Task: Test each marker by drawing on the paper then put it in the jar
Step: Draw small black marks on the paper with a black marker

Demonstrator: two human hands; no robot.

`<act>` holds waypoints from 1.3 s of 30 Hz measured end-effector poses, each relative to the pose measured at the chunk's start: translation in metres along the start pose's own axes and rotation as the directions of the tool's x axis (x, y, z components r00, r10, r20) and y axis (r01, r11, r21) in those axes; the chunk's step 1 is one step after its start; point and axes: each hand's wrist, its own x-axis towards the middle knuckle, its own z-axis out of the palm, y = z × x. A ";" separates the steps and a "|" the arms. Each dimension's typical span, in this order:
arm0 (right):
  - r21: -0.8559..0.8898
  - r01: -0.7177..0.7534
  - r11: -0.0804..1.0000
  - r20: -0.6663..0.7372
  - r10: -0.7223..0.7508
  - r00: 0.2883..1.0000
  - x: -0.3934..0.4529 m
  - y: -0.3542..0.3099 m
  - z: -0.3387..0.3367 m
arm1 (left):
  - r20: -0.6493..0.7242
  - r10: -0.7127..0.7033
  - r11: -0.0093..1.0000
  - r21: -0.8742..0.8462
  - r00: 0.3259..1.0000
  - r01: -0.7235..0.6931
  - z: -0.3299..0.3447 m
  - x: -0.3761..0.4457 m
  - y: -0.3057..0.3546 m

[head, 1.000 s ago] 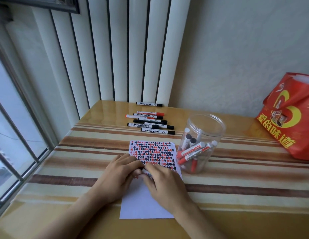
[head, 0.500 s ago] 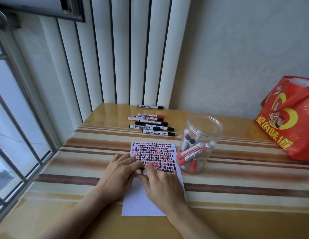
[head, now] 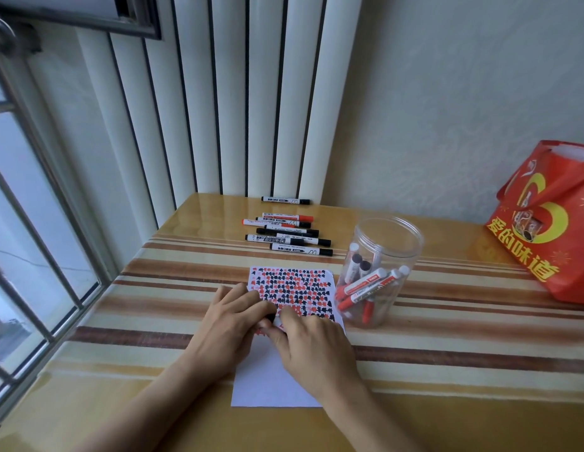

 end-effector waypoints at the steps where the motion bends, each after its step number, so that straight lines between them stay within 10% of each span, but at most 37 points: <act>1: -0.039 -0.007 0.999 -0.009 0.007 1.000 0.000 -0.001 -0.001 | 0.013 -0.004 1.000 -0.008 1.000 0.004 0.000 0.000 0.000; 18: -0.124 0.053 0.991 0.102 -0.040 0.994 0.002 0.000 0.010 | 0.220 -0.150 0.952 -0.231 0.964 0.201 0.006 0.001 -0.011; 23: 0.009 -0.065 0.998 0.105 0.064 0.992 0.002 0.004 0.012 | 0.077 -0.014 0.990 -0.137 0.997 0.024 0.010 0.000 -0.011; 28: 0.102 -0.137 0.985 0.108 0.126 0.986 0.000 0.029 0.009 | -0.163 -0.176 0.978 -0.142 0.971 0.153 0.007 0.000 -0.035; 39: 0.248 -0.226 0.942 0.055 0.219 0.974 0.001 0.027 0.016 | 0.143 -0.372 0.926 -0.004 0.917 0.377 0.027 0.044 -0.033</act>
